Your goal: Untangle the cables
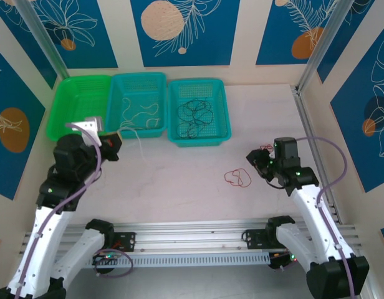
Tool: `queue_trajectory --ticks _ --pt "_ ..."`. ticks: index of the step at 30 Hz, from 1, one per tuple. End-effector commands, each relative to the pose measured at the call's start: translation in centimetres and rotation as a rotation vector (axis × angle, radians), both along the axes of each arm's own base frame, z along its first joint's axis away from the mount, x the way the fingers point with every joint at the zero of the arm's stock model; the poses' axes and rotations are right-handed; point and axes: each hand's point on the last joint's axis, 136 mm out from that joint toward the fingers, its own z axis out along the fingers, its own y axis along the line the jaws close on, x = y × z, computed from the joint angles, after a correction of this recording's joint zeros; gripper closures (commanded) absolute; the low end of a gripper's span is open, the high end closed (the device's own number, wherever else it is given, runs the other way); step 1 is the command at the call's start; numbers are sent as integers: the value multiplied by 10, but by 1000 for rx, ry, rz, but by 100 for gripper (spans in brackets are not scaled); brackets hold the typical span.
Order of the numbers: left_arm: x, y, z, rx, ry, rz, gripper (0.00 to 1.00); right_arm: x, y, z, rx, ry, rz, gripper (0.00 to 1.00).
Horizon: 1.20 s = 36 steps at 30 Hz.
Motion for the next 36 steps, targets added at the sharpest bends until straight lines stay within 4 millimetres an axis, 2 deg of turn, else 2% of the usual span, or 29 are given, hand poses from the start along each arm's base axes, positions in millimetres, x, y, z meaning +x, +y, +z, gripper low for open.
queue_trajectory --ticks 1,4,7,10,14,17,20,24,26,27,29,31,33,36 --pt "16 5 62 53 -151 29 100 -3 17 42 60 -87 69 54" --pt "41 3 106 103 -235 42 100 -5 23 65 83 -144 96 46" --pt "72 0 145 150 -299 61 100 -9 26 79 98 -179 111 42" --pt "108 -1 171 187 -336 90 100 -14 25 82 94 -185 109 40" --pt "159 8 176 206 -311 142 100 -21 22 80 96 -185 96 39" --pt "196 14 152 212 -241 163 100 -27 19 76 91 -171 84 37" --pt "229 26 110 214 -140 189 100 -31 16 71 82 -159 75 36" --pt "263 46 33 177 46 202 100 -36 14 67 78 -143 68 35" --pt "273 53 -6 158 134 192 100 -37 14 64 77 -132 63 35" --pt "277 53 -23 149 164 178 97 -37 13 62 76 -128 61 35" --pt "282 50 -47 132 192 138 63 -36 13 61 80 -124 57 35" --pt "281 45 -59 123 203 103 28 -36 13 58 82 -117 51 35" --pt "276 42 -54 111 182 89 13 -35 12 56 80 -114 46 34" --pt "259 38 -26 83 104 75 2 -34 11 51 74 -101 36 32"
